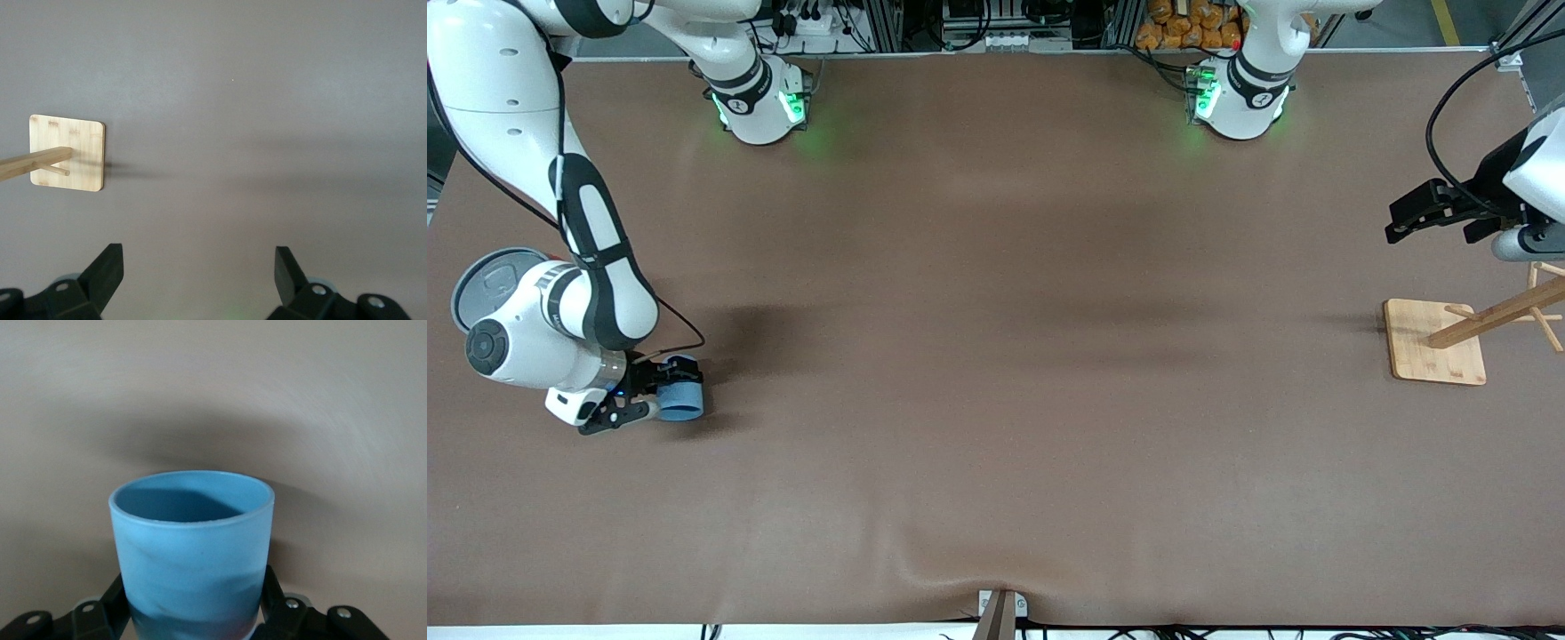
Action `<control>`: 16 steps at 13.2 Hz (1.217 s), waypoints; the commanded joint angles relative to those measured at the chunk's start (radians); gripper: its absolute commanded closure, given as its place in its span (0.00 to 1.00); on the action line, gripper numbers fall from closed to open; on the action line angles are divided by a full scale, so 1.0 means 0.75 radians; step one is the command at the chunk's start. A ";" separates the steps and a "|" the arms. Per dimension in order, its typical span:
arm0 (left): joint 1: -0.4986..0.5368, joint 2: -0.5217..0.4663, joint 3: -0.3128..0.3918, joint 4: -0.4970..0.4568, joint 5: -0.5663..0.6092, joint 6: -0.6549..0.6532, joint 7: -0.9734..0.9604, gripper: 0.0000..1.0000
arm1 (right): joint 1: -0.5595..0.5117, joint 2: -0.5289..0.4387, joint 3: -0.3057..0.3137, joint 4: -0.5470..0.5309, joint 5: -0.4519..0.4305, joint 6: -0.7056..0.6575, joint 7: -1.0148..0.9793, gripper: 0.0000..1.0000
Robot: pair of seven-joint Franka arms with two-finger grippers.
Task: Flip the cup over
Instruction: 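Carry the cup to the table middle and release it with the right gripper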
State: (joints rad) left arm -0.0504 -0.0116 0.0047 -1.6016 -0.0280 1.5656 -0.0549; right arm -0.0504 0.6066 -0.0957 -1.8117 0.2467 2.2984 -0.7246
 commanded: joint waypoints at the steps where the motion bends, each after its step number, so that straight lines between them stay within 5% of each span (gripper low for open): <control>1: 0.004 0.005 -0.004 0.012 -0.018 -0.011 0.014 0.00 | 0.047 -0.015 0.001 0.055 0.019 -0.025 -0.380 0.79; 4: 0.006 0.005 -0.004 0.014 -0.018 -0.011 0.026 0.00 | 0.179 -0.038 0.015 0.094 0.019 -0.048 -0.672 0.79; 13: 0.010 0.009 -0.004 0.006 -0.020 -0.014 0.032 0.00 | 0.750 0.050 0.029 0.335 0.025 -0.038 -0.695 0.78; 16: 0.004 0.009 -0.002 0.006 -0.020 -0.014 0.022 0.00 | 0.875 0.109 0.031 0.338 0.027 0.103 -0.691 0.79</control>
State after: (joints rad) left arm -0.0502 -0.0094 0.0038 -1.6055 -0.0280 1.5652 -0.0549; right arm 0.5716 0.6356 -0.0628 -1.5882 0.2502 2.3156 -1.2061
